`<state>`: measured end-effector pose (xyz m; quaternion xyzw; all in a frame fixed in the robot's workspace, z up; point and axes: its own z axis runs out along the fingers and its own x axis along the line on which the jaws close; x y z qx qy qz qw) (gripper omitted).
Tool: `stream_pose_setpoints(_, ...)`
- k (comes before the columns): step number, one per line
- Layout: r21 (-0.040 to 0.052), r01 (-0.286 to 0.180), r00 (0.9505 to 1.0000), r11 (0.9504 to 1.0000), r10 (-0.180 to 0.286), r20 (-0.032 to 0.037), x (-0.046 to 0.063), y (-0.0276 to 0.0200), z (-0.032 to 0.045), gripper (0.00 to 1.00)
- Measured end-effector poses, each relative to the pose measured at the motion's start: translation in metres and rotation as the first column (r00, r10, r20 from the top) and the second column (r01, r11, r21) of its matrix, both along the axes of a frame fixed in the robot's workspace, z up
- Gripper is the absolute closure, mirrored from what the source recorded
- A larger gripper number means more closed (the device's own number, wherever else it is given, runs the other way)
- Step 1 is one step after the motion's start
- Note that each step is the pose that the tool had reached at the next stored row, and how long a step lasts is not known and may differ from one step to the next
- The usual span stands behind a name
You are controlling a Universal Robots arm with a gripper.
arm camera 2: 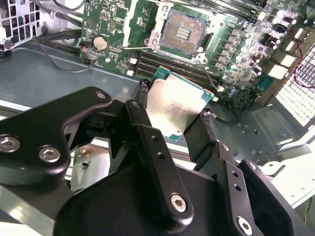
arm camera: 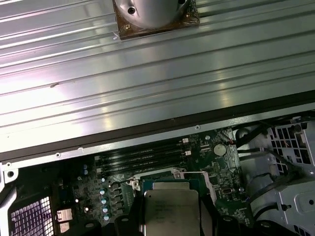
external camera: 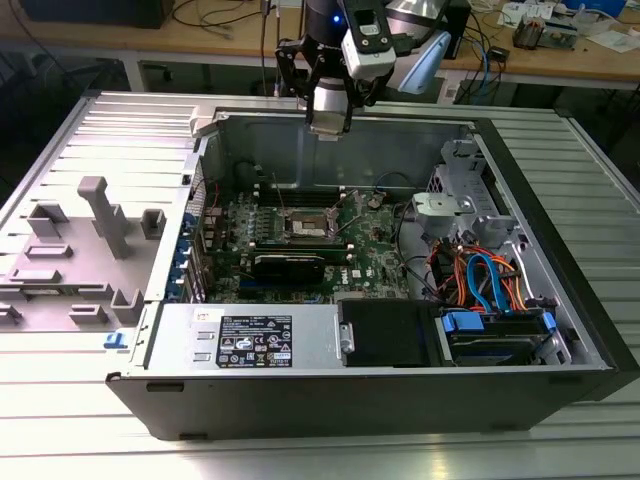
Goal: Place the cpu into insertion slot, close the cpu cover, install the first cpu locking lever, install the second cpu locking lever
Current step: 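Place the cpu into insertion slot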
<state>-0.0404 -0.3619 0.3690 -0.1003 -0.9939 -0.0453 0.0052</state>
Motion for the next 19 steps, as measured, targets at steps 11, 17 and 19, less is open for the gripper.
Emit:
stream_pose_setpoints(11,0.0005,0.002,1.0000,1.0000,-0.002,0.0003,-0.0001,-0.0003,-0.0002,0.45)
stream_pose_setpoints(17,0.0001,0.068,0.9977,0.9977,-0.068,-0.0011,0.0000,-0.0009,-0.0009,0.45)
stream_pose_setpoints(19,0.0002,0.082,0.9967,0.9967,-0.082,-0.0012,0.0000,-0.0020,-0.0013,0.45)
